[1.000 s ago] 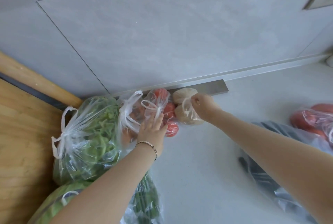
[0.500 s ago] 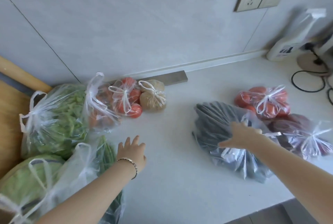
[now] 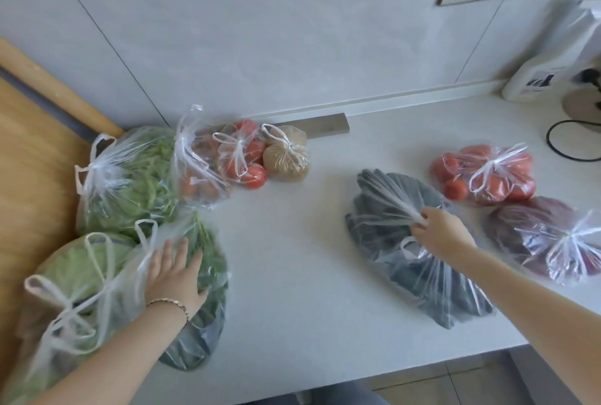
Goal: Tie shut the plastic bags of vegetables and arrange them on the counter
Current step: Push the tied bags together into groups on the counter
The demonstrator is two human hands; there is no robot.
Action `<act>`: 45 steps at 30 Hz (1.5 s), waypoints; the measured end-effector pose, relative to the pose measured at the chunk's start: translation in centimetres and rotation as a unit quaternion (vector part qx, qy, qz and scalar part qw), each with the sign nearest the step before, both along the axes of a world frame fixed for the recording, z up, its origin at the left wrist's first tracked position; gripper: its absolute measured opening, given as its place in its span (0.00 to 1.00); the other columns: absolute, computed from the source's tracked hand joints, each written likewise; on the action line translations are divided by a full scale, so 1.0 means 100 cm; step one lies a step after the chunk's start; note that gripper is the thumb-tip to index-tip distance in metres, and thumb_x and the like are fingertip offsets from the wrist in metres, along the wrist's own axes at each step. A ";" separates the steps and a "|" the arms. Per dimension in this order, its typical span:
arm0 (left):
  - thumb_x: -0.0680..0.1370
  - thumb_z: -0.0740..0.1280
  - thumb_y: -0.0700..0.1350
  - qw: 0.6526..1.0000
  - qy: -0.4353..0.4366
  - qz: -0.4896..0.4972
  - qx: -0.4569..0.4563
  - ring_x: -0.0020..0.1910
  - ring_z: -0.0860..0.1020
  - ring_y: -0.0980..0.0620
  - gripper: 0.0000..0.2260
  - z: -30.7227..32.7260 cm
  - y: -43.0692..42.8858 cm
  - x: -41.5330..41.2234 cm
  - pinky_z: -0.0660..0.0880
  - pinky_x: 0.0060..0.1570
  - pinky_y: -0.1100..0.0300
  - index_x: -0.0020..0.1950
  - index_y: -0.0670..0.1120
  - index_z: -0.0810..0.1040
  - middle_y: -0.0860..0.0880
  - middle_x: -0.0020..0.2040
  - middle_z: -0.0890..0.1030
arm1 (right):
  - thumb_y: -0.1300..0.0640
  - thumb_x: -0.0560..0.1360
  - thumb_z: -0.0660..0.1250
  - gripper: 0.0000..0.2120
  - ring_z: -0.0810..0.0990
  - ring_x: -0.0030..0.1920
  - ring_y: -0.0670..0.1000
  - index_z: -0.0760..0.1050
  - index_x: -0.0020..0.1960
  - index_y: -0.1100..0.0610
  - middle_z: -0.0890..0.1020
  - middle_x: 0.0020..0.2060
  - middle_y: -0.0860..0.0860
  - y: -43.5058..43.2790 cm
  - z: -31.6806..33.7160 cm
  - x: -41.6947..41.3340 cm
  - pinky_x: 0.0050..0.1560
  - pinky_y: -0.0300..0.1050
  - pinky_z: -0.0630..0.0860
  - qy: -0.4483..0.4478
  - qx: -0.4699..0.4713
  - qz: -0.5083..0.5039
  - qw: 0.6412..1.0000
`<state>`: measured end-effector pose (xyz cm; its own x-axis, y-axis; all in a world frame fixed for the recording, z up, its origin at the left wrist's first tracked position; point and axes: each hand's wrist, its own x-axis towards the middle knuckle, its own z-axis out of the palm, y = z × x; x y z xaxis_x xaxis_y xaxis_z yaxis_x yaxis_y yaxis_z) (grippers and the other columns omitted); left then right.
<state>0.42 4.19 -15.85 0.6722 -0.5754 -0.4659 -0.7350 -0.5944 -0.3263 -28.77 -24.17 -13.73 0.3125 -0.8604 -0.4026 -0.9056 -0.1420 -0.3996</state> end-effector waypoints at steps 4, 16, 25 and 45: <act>0.76 0.57 0.61 0.999 -0.006 -0.035 0.009 0.75 0.35 0.44 0.34 0.000 0.011 0.004 0.35 0.73 0.47 0.76 0.52 0.45 0.47 0.77 0.40 | 0.63 0.73 0.60 0.10 0.70 0.28 0.52 0.68 0.33 0.58 0.72 0.27 0.52 0.043 -0.006 0.030 0.31 0.44 0.68 -0.121 0.057 -0.080 0.988; 0.78 0.58 0.56 0.996 0.070 -0.023 -0.042 0.76 0.38 0.47 0.28 0.005 0.018 0.024 0.37 0.74 0.50 0.75 0.53 0.53 0.49 0.78 0.44 | 0.62 0.74 0.56 0.04 0.67 0.31 0.50 0.69 0.42 0.61 0.70 0.29 0.52 0.143 -0.018 0.172 0.33 0.43 0.66 -0.245 0.171 -0.093 0.950; 0.78 0.56 0.54 0.983 0.135 -0.012 -0.122 0.77 0.47 0.47 0.26 0.004 0.002 0.023 0.43 0.75 0.50 0.75 0.52 0.54 0.47 0.78 0.50 | 0.49 0.76 0.61 0.09 0.76 0.40 0.48 0.75 0.52 0.52 0.76 0.40 0.50 0.122 -0.020 0.162 0.44 0.38 0.75 -0.158 0.121 0.051 0.979; 0.71 0.54 0.70 0.944 0.312 0.041 -0.097 0.74 0.39 0.37 0.29 -0.013 -0.055 0.017 0.59 0.70 0.40 0.71 0.69 0.52 0.54 0.77 0.41 | 0.53 0.80 0.51 0.24 0.61 0.71 0.52 0.51 0.76 0.46 0.58 0.72 0.49 0.149 -0.062 0.153 0.73 0.47 0.56 -0.220 0.280 -0.107 0.928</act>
